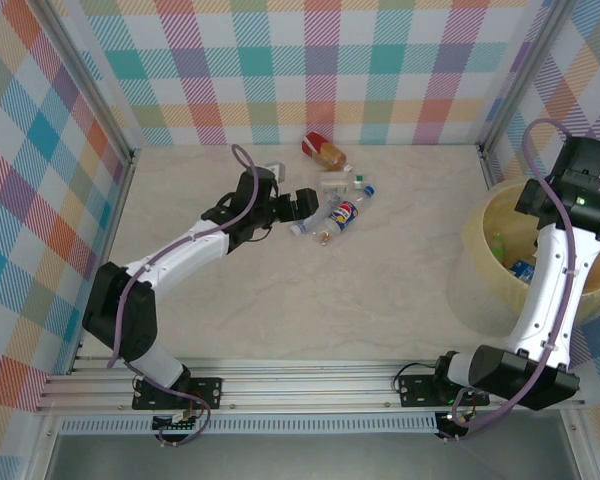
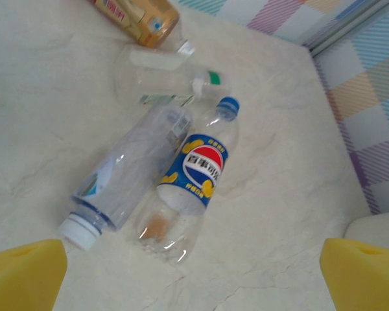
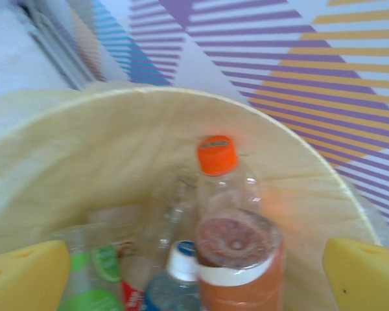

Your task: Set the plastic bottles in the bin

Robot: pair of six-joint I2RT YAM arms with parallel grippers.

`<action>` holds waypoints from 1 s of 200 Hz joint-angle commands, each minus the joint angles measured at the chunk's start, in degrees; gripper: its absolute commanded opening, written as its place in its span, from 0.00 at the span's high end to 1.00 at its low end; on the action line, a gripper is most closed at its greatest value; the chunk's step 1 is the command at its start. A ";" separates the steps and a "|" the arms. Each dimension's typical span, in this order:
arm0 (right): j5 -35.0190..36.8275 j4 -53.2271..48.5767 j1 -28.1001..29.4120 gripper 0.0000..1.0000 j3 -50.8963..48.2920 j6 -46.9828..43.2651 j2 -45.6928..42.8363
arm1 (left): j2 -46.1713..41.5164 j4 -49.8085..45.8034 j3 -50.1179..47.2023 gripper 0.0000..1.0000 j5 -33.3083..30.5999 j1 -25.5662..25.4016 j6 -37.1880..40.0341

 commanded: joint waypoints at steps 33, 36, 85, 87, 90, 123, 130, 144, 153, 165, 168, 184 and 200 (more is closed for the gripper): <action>-19.28 9.10 11.43 0.00 -0.42 9.11 -4.21 | 3.81 -6.55 4.89 0.00 -2.34 -0.36 0.03; -19.31 9.37 12.67 0.00 -0.38 9.18 -4.04 | 4.12 -7.20 5.22 0.00 -2.79 -0.36 0.12; -27.61 20.45 30.95 0.00 -4.92 14.04 -0.33 | 5.73 -12.44 5.93 0.00 -8.43 -0.36 0.02; -27.60 20.93 31.31 0.00 -5.17 14.21 -0.18 | 5.60 -12.51 5.85 0.00 -8.73 -0.36 -0.08; -27.59 21.90 32.14 0.00 -5.93 14.75 0.00 | 5.46 -12.61 5.65 0.00 -9.20 -0.36 -0.25; -23.67 37.51 39.93 0.00 -18.27 27.06 2.36 | 3.75 -14.58 3.15 0.00 -16.13 -0.06 -2.62; -23.51 41.04 41.27 0.00 -21.13 29.89 3.25 | 3.20 -14.82 2.45 0.00 -17.16 0.14 -3.34; -22.90 45.16 43.08 0.00 -24.10 34.21 6.61 | 2.41 -15.01 0.94 0.00 -18.01 0.80 -4.58; -21.33 45.08 43.71 0.00 -23.88 36.18 9.65 | 1.89 -14.91 0.08 0.00 -18.04 1.16 -5.12; -19.83 44.84 44.29 0.00 -23.02 38.63 13.88 | 1.15 -14.91 -1.06 0.00 -18.01 1.61 -5.64; -19.34 44.94 44.43 0.00 -22.84 39.39 14.91 | 1.08 -14.85 -1.28 0.00 -18.02 1.66 -5.70; -17.17 44.81 44.70 0.00 -21.77 43.36 20.31 | 0.27 -14.68 -2.68 0.00 -18.20 2.00 -6.04; -14.91 42.37 44.68 0.00 -19.26 48.23 25.80 | -0.45 -14.64 -3.72 0.00 -18.37 2.43 -6.44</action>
